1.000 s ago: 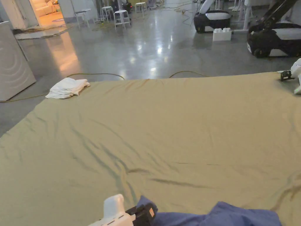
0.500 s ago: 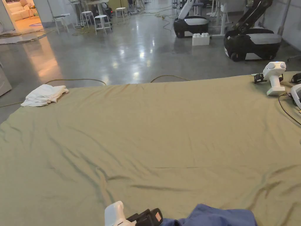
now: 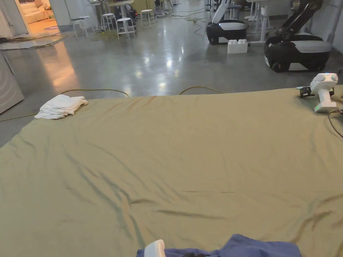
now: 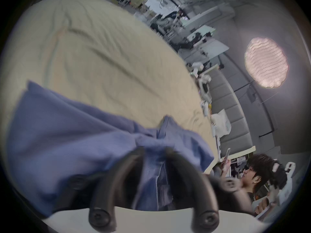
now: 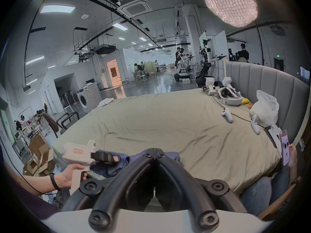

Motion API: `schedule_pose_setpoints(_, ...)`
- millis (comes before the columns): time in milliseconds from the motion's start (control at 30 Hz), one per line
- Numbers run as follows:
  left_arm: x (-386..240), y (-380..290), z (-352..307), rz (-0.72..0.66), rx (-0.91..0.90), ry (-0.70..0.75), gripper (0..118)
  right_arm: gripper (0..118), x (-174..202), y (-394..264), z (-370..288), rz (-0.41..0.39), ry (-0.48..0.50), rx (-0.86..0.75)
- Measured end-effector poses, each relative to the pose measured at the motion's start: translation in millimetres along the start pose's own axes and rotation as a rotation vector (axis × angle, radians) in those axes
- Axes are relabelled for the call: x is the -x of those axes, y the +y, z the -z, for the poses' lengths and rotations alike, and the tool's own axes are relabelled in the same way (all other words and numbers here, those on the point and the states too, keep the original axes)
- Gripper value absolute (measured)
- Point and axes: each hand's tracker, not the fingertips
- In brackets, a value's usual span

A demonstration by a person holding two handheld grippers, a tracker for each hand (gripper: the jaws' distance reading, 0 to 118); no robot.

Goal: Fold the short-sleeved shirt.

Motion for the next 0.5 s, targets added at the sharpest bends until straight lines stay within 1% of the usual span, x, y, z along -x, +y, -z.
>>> schedule_pose_setpoints(33,7.1,6.0,-17.2,0.004,-0.028,0.005,87,0,-0.1,-0.6,2.2,0.004,0.007,0.005)
schedule_pose_setpoints(67,20.3,11.5,-37.5,-0.004,-0.067,0.021,100,0,0.4,-1.1,4.5,0.004,0.011,0.009)
schedule_pose_setpoints(133,50.8,21.0,-67.3,-0.043,-0.124,0.041,100,0,1.5,-1.1,8.8,0.003,0.022,0.02)
schedule_pose_setpoints(200,90.0,28.7,-84.2,-0.165,-0.138,0.106,100,0,1.4,-1.2,12.5,0.005,0.039,0.026)
schedule_pose_setpoints(233,108.1,29.3,-90.3,-0.239,-0.152,0.116,99,0,2.0,-0.8,14.2,0.009,0.052,0.029)
schedule_pose_setpoints(267,123.6,26.7,-91.3,-0.312,-0.156,0.094,97,0,2.8,-0.5,15.9,0.014,0.063,0.031)
schedule_pose_setpoints(300,133.3,24.0,-90.6,-0.353,-0.152,0.055,93,0,3.5,-0.4,17.0,0.017,0.069,0.031)
schedule_pose_setpoints(333,133.9,18.6,-84.4,-0.361,-0.143,0.035,84,0,5.1,0.2,17.8,0.018,0.071,0.031)
schedule_pose_setpoints(367,132.1,13.5,-78.0,-0.331,-0.134,0.032,71,0,6.8,0.8,18.0,0.018,0.072,0.031)
schedule_pose_setpoints(433,123.0,5.5,-55.8,-0.301,-0.074,-0.025,51,0,8.4,1.2,16.9,0.012,0.072,0.029)
schedule_pose_setpoints(467,117.2,0.5,-43.0,-0.279,-0.045,-0.001,24,0,9.2,1.9,15.7,0.01,0.067,0.027)
schedule_pose_setpoints(500,112.4,-0.2,-36.2,-0.254,-0.036,0.025,19,0,9.3,2.6,14.7,0.008,0.066,0.027)
